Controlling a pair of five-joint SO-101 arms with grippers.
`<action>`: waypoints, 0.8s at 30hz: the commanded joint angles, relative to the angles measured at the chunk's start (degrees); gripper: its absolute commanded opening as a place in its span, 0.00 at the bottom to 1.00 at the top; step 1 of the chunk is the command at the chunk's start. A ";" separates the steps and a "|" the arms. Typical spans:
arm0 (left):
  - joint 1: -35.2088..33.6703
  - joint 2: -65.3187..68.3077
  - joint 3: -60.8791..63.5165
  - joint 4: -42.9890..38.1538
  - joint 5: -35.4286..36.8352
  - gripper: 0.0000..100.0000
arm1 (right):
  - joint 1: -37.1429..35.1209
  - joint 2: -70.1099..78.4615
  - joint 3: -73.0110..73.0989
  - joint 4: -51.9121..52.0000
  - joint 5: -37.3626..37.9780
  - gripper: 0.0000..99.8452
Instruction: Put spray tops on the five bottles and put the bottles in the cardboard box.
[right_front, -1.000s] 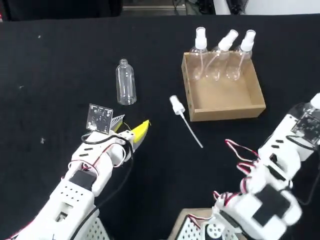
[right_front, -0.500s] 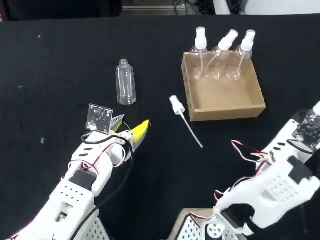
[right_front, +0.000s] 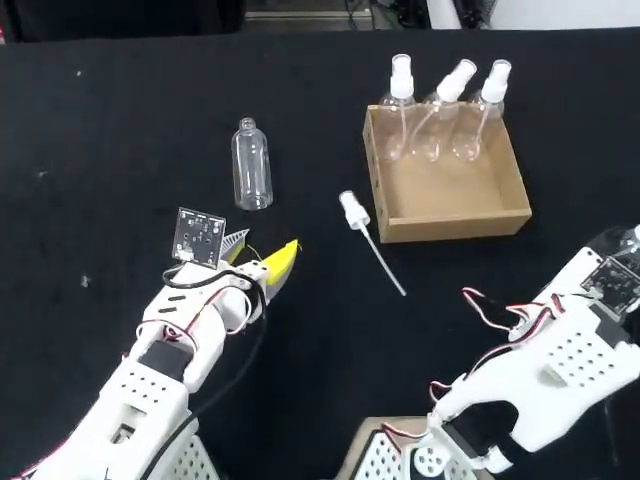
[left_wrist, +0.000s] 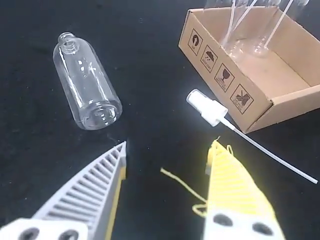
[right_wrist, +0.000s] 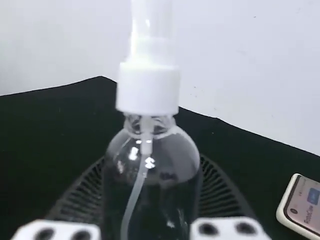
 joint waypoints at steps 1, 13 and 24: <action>0.48 -0.88 -0.84 -1.23 -0.44 0.25 | 1.05 0.04 -1.10 -0.97 -0.18 0.18; 0.48 -1.05 -0.84 -1.23 -0.44 0.25 | 1.05 -0.22 -0.92 -0.70 -0.18 0.18; 0.48 -1.05 -0.84 -1.23 -0.44 0.25 | 1.05 -0.31 0.40 -1.05 -0.70 0.31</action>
